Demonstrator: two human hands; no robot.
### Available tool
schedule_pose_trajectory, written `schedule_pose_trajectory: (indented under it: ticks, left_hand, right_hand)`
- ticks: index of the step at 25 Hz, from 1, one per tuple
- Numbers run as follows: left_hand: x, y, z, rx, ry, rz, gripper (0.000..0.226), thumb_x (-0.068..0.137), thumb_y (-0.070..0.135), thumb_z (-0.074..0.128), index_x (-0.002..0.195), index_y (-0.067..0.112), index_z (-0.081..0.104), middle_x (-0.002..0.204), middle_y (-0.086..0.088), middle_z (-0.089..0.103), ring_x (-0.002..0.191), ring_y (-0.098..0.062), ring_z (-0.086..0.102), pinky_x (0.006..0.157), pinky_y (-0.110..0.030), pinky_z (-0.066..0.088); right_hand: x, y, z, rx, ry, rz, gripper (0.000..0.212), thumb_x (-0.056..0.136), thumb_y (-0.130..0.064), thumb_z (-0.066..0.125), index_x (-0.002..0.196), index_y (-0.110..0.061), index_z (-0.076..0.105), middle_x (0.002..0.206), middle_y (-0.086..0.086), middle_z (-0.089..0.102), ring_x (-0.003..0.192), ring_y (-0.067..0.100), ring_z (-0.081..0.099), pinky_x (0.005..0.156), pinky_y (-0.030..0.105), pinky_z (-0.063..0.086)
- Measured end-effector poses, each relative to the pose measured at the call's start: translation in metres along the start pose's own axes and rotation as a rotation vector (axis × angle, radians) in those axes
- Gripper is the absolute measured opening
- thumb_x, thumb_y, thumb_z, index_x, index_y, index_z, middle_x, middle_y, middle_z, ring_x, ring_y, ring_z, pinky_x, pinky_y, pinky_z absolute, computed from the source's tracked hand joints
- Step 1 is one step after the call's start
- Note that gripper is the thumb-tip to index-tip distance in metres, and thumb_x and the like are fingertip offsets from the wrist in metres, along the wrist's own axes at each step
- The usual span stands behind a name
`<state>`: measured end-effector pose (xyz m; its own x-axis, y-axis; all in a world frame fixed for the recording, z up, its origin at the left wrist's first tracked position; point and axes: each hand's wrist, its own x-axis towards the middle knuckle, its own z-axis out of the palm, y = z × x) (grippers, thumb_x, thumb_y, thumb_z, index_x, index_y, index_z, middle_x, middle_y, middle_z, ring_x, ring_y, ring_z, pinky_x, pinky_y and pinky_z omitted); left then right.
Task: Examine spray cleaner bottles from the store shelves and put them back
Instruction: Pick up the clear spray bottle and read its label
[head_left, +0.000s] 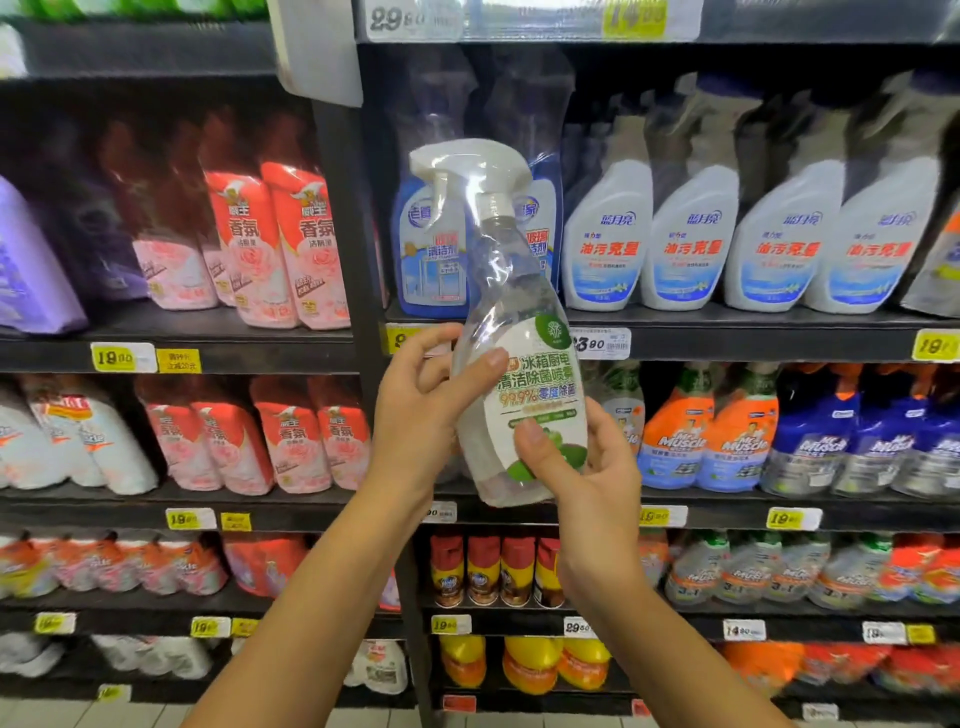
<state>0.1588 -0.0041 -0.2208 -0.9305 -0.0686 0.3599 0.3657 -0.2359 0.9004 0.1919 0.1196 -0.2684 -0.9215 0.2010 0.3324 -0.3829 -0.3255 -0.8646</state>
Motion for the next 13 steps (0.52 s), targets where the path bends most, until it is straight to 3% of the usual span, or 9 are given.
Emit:
schedule_pose_trajectory:
  ticks: [4, 8, 11, 13]
  left_hand:
    - [0.011, 0.009, 0.005, -0.070, 0.074, 0.081, 0.044, 0.072, 0.014, 0.073, 0.112, 0.002, 0.060, 0.091, -0.010, 0.076, 0.079, -0.020, 0.073, 0.061, -0.023, 0.056]
    - [0.043, 0.038, 0.002, -0.120, 0.019, 0.200, 0.044, 0.073, 0.021, 0.066, 0.115, 0.010, 0.058, 0.094, -0.005, 0.076, 0.082, -0.016, 0.073, 0.064, -0.024, 0.056]
    - [0.074, 0.067, 0.004, 0.008, -0.090, 0.294, 0.037, 0.084, 0.020, 0.062, 0.120, 0.018, 0.051, 0.106, -0.001, 0.070, 0.092, -0.011, 0.070, 0.069, -0.020, 0.056]
    - [0.096, 0.090, 0.009, 0.144, -0.159, 0.368, 0.050, 0.078, 0.027, 0.069, 0.122, 0.024, 0.045, 0.115, 0.005, 0.063, 0.099, -0.007, 0.066, 0.076, -0.020, 0.055]
  right_hand:
    - [0.021, -0.008, 0.013, 0.022, -0.039, 0.000, 0.061, 0.065, -0.025, 0.077, 0.120, -0.017, 0.053, 0.104, -0.003, 0.072, 0.096, 0.011, 0.069, 0.072, 0.020, 0.055]
    - [0.065, -0.038, 0.029, -0.022, -0.174, -0.075, 0.066, 0.064, -0.025, 0.078, 0.125, -0.019, 0.052, 0.105, -0.002, 0.072, 0.095, 0.012, 0.070, 0.072, 0.022, 0.056]
    - [0.099, -0.060, 0.047, -0.053, -0.218, -0.181, 0.065, 0.069, -0.017, 0.078, 0.128, -0.021, 0.049, 0.106, -0.004, 0.072, 0.093, 0.009, 0.070, 0.072, 0.019, 0.055]
    - [0.123, -0.075, 0.059, -0.056, -0.227, -0.275, 0.055, 0.078, -0.006, 0.074, 0.125, -0.020, 0.049, 0.099, -0.015, 0.072, 0.089, 0.000, 0.069, 0.070, 0.015, 0.053]
